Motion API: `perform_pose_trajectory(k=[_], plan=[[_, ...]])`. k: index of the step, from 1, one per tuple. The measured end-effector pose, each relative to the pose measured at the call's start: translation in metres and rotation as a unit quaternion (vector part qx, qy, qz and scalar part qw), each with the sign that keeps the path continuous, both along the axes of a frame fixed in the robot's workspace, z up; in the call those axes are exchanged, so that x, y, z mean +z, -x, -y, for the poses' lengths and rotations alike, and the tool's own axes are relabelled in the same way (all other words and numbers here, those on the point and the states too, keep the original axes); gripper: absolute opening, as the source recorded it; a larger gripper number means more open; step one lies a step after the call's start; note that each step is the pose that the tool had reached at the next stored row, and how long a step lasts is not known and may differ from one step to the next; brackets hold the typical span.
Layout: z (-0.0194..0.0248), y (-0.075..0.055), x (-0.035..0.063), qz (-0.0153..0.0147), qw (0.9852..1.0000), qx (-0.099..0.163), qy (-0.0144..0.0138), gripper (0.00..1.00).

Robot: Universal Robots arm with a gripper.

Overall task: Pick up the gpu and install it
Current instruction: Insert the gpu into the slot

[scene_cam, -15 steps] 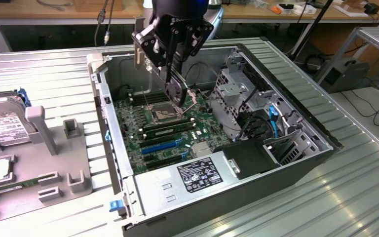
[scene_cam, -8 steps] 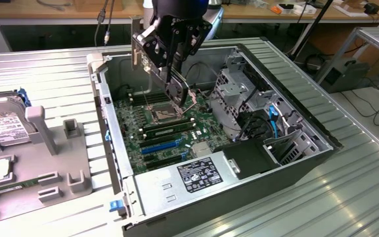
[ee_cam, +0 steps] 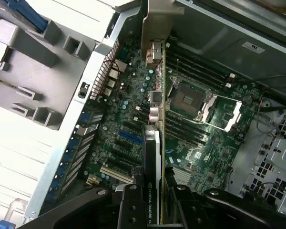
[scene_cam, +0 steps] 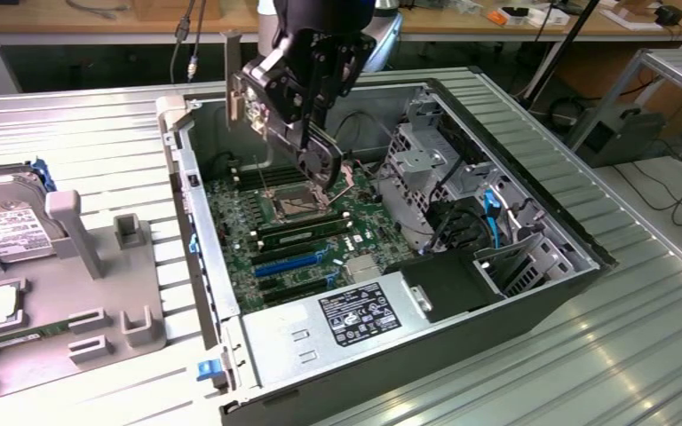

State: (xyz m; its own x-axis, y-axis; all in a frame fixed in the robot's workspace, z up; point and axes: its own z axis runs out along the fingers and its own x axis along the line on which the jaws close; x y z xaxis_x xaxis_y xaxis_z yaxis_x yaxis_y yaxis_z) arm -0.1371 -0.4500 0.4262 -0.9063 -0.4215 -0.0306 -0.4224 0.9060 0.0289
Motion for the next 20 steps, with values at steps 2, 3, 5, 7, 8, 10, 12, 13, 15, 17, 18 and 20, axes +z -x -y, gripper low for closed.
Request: perform_pose_trajectory(k=[2, 3, 5, 7, 8, 10, 12, 13, 15, 17, 18, 20], plan=[[0.0, 0.0, 0.0, 0.0, 0.9999, 0.016, 0.0, 0.27], [0.0, 0.0, 0.0, 0.0, 0.9997, 0.023, 0.0, 0.27], [0.0, 0.0, 0.0, 0.0, 0.9994, 0.034, 0.0, 0.27], [0.0, 0.0, 0.0, 0.0, 0.9991, 0.042, 0.0, 0.27], [0.0, 0.0, 0.0, 0.0, 0.9989, 0.046, 0.0, 0.27], [0.0, 0.0, 0.0, 0.0, 0.9981, 0.062, 0.0, 0.27], [0.0, 0.0, 0.0, 0.0, 0.9969, 0.078, 0.0, 0.27], [0.0, 0.0, 0.0, 0.0, 0.9965, 0.083, 0.0, 0.27], [0.0, 0.0, 0.0, 0.0, 0.9953, 0.096, 0.0, 0.27], [0.0, 0.0, 0.0, 0.0, 0.9946, 0.104, 0.0, 0.27], [0.0, 0.0, 0.0, 0.0, 0.9941, 0.109, 0.0, 0.27], [0.0, 0.0, 0.0, 0.0, 0.9929, 0.119, 0.0, 0.27]])
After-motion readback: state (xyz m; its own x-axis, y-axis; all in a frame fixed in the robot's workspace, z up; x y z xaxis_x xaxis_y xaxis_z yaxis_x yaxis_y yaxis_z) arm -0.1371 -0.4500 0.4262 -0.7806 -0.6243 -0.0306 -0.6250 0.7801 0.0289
